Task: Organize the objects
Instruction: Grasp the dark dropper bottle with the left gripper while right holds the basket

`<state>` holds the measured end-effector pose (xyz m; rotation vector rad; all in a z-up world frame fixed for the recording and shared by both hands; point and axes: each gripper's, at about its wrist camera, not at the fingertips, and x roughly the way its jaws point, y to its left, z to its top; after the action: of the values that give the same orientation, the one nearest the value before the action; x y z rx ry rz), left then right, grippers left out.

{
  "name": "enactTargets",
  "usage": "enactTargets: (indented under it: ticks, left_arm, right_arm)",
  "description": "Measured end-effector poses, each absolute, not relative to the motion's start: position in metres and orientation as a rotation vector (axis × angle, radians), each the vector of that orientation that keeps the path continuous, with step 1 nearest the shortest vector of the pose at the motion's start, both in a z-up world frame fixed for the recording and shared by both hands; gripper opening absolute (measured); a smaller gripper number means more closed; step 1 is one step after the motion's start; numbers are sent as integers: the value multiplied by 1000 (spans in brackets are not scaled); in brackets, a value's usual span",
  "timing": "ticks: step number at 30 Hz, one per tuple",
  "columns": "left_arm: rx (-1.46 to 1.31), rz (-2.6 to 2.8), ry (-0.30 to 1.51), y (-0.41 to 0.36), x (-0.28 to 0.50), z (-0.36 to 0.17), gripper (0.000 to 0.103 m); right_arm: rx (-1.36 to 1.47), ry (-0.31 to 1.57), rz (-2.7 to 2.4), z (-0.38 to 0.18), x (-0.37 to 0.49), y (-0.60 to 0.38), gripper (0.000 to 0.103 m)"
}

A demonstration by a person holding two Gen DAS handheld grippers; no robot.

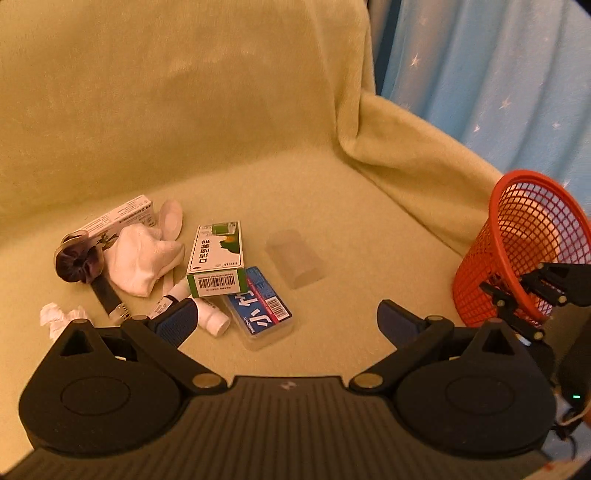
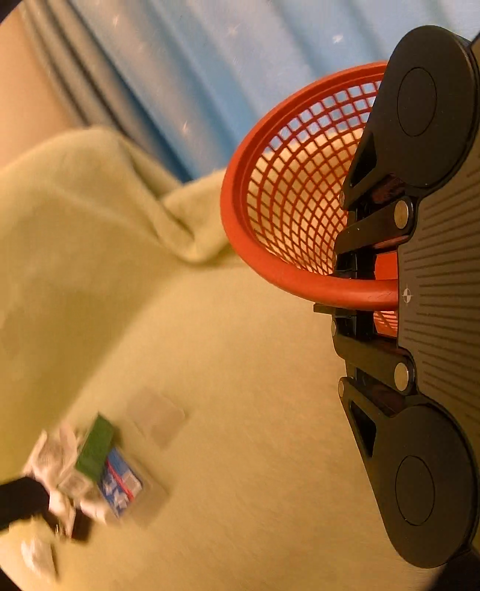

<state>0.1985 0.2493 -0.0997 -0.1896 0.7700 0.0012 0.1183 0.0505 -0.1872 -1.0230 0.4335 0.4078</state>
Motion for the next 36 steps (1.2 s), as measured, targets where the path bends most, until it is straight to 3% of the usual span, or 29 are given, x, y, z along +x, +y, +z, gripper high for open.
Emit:
enactTargets:
  ticks: [15, 25, 36]
  left_arm:
    - [-192, -59, 661, 297, 170, -72, 101]
    - [-172, -55, 699, 336, 194, -102, 101]
    - [4, -25, 733, 353, 194, -145, 87]
  right_arm:
    - [-620, 567, -23, -176, 141, 115, 0]
    - [-520, 551, -145, -184, 136, 132, 0]
    - [-510, 552, -152, -188, 139, 142, 1]
